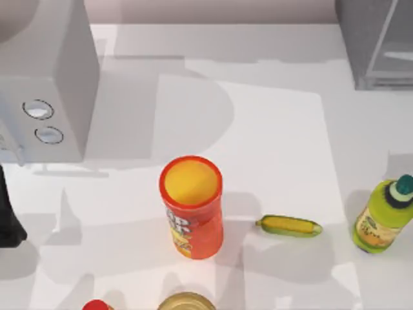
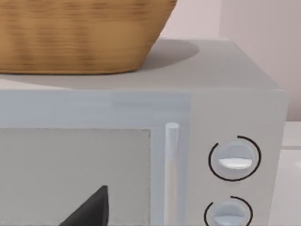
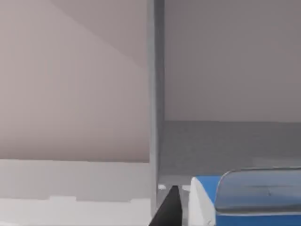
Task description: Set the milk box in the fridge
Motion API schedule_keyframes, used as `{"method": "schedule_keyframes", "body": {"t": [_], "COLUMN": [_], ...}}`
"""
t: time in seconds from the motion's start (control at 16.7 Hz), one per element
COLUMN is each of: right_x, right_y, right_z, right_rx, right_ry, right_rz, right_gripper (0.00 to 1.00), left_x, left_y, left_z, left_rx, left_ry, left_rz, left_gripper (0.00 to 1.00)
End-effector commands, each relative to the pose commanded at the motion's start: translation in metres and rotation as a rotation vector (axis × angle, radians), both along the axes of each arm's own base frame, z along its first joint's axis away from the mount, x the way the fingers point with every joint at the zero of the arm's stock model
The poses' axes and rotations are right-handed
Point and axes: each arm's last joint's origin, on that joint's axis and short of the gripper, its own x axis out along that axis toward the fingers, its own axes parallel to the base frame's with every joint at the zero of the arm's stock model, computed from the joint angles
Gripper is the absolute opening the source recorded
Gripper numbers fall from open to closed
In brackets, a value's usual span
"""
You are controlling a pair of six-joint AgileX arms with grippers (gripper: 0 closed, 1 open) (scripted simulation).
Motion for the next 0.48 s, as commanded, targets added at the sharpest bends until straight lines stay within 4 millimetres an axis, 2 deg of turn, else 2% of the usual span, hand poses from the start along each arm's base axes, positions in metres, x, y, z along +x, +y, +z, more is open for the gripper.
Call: {"method": "schedule_keyframes", "body": {"t": [0.12, 0.24, 0.36, 0.48], "right_x": [0.029, 0.064, 0.104, 0.143], "right_y": [-0.004, -0.010, -0.020, -0.033], "right_z": [0.011, 0.015, 0.009, -0.006], "right_rx": [0.003, 0.006, 0.009, 0.009], "right_ry": [0.014, 0.036, 0.059, 0.075], "right_rz": [0.009, 0.012, 0.009, 0.000], "right_gripper": [0.00, 0.00, 0.00, 0.00], "left_x": [0.000, 0.000, 0.000, 0.000], "left_y": [0.000, 0.000, 0.000, 0.000], "left_z": [0.000, 0.000, 0.000, 0.000], "left_rx": [0.000, 0.000, 0.000, 0.000], "left_ry": [0.000, 0.000, 0.000, 0.000], "left_rz": [0.000, 0.000, 0.000, 0.000], "left_gripper": [1.00, 1.00, 1.00, 1.00]}}
